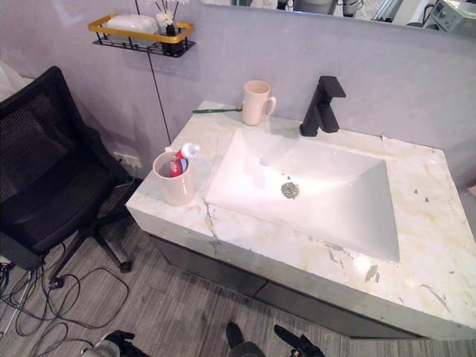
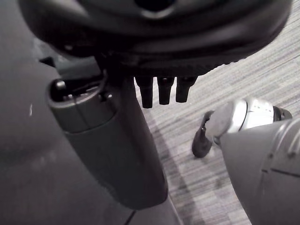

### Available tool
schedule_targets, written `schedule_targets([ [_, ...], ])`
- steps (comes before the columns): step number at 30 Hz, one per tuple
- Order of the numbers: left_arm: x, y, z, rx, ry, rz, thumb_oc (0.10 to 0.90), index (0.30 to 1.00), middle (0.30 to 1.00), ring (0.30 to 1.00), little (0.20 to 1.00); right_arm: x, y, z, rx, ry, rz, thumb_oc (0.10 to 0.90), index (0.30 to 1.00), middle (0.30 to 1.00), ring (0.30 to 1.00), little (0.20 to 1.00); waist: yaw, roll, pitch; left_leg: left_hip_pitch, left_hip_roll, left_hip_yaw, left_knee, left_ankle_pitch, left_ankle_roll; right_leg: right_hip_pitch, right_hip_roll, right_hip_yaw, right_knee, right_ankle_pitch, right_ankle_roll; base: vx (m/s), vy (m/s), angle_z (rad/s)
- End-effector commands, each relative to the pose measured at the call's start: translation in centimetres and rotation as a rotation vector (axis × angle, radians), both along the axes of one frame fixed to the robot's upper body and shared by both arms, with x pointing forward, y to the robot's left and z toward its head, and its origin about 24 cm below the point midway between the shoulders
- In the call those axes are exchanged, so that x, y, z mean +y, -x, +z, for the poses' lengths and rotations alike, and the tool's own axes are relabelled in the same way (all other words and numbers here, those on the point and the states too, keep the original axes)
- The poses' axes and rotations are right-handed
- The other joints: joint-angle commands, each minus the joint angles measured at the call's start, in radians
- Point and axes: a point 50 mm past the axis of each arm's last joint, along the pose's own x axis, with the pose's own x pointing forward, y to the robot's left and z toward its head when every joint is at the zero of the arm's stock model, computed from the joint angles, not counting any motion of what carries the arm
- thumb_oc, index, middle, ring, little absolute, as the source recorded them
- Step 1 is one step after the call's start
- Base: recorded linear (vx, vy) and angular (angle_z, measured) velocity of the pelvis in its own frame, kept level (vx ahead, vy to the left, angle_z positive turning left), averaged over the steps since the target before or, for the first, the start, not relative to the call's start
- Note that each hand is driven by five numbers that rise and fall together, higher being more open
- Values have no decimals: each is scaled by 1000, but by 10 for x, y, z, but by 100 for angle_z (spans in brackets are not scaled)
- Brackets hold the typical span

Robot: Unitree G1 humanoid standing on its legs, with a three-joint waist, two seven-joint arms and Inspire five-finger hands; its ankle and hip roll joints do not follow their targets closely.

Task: Organize the bathroom.

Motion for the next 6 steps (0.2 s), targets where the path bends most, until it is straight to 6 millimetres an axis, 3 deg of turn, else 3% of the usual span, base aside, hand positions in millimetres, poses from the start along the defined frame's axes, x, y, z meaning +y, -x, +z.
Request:
schedule_targets([
  [1,16,11,-1,63,-51,52,800,900,900,900,900,-12,6,0,43,73,130,800,900,900,900,900,-9,-33,-54,-73,-69,-30,132,-27,1,-5,81,16,113,-34,40,-8,2,5],
  [3,11,7,0,64,-43,41,800,900,900,900,900,-6,4,-2,92,77,248,800,900,900,900,900,-2,-32,-56,-71,-65,-31,133,-29,1,-5,80,10,117,-37,40,-19,-6,6],
  [6,9,6,0,66,-40,28,800,900,900,900,900,-4,5,-4,115,71,249,800,900,900,900,900,3,-32,-58,-69,-60,-29,136,-33,1,-5,78,0,124,-43,40,-12,-8,4],
])
